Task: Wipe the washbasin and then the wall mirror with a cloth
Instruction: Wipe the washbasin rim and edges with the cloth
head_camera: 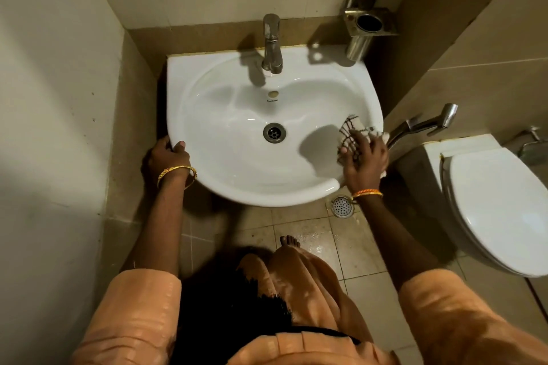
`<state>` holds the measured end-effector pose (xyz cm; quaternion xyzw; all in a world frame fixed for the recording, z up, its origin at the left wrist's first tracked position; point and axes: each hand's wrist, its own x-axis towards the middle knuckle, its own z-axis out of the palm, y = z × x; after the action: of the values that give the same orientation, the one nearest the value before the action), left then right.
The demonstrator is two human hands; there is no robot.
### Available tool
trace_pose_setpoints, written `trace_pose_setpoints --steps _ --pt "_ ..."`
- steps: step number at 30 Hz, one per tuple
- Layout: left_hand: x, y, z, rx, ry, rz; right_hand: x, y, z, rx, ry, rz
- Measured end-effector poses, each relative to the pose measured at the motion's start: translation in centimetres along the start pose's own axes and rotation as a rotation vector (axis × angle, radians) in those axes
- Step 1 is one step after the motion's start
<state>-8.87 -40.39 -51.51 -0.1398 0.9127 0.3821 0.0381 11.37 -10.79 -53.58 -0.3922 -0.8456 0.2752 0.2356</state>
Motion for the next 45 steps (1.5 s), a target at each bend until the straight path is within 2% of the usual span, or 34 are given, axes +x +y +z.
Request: trace_pose_setpoints --steps 3,8,13,18,23,26,31,34,36,38,40,41,43,45 --pt "-0.1 0.3 0.2 0.061 0.021 0.014 -4.8 -2.9 1.5 0.045 0.06 0.057" --pt "-0.5 0.8 -0.1 0.066 -0.001 -0.019 -10.9 -8.2 4.4 -0.185 -0.061 -0.077" --pt "-0.2 0.6 -0.7 -0.008 -0.055 -0.046 -13.4 -11.3 6.2 -0.22 -0.144 -0.145" --pt "-0.4 1.1 -1.2 -0.127 -0.112 -0.102 -16.0 -15.5 8.4 -0.181 -0.313 -0.304" --pt "-0.6 1.0 -1.7 -0.239 -0.186 -0.14 -13.8 -19.0 9.8 -0.204 -0.516 -0.3" --pt "-0.5 0.8 -2.1 -0.394 -0.256 -0.232 -11.5 -19.3 10.3 -0.123 -0.633 -0.36" --pt "-1.1 1.3 -3.8 -0.708 -0.395 -0.506 -9.3 -20.6 12.5 0.004 -0.707 -0.419" --pt "-0.7 0.5 -4.3 -0.854 -0.428 -0.611 -5.9 -22.7 14.5 0.326 -0.731 -0.222" --pt "-0.6 -0.4 -4.6 -0.943 -0.447 -0.639 -3.0 -24.2 15.4 0.564 -0.654 -0.076" --pt "-1.0 -0.9 -4.8 -1.012 -0.435 -0.669 -0.5 -25.4 16.2 0.637 -0.596 -0.005" --pt "-1.5 -1.2 -4.9 -0.977 -0.425 -0.673 0.6 -26.6 17.4 0.588 -0.652 -0.048" --pt "-1.7 -1.2 -4.9 -0.968 -0.415 -0.674 0.7 -27.0 17.9 0.457 -0.734 -0.132" --pt "-1.7 -1.4 -4.7 -0.982 -0.42 -0.674 -0.7 -27.4 18.3 0.044 -0.869 -0.4" --pt "-1.8 -1.5 -4.6 -1.03 -0.435 -0.682 -2.9 -27.1 17.9 -0.131 -0.864 -0.542"
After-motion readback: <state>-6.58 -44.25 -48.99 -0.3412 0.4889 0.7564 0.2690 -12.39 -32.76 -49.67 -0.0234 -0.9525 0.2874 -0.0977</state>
